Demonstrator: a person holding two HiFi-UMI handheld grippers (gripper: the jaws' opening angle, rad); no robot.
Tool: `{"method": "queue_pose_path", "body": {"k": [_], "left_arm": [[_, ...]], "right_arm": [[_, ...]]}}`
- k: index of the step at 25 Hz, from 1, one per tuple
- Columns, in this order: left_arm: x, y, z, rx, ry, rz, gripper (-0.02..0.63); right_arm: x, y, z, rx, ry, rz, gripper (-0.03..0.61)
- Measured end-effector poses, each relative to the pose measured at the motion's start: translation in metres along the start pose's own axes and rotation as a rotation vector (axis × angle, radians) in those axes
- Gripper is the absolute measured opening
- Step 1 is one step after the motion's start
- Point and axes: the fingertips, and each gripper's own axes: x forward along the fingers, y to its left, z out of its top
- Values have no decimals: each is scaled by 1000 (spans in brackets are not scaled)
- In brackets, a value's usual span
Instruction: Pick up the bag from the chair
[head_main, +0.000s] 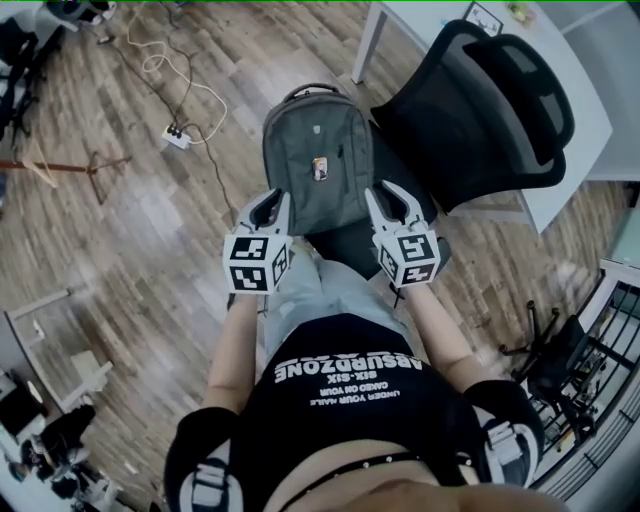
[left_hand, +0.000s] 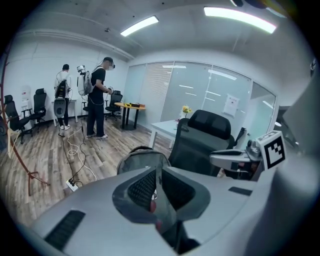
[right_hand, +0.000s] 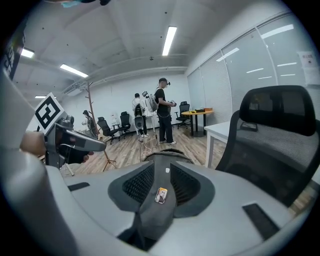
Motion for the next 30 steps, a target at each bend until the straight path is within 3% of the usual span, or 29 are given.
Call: {"method": "queue_pose_path", "body": {"k": [7, 16, 18, 20, 30], "left_arm": [[11, 17, -6, 5, -37, 97, 28], [42, 38, -17, 56, -32, 140, 29], [50, 42, -21, 50, -26, 137, 55], [58, 46, -27, 43, -16, 131, 125], [92, 67, -67, 51, 87, 175, 156]], "right_arm": [[10, -16, -27, 17, 44, -23, 130], [42, -34, -56, 18, 99, -34, 154], [49, -36, -61, 12, 106, -32, 164], [54, -40, -68, 7, 119, -31, 169], [88, -57, -109, -49, 199, -50, 173]]}}
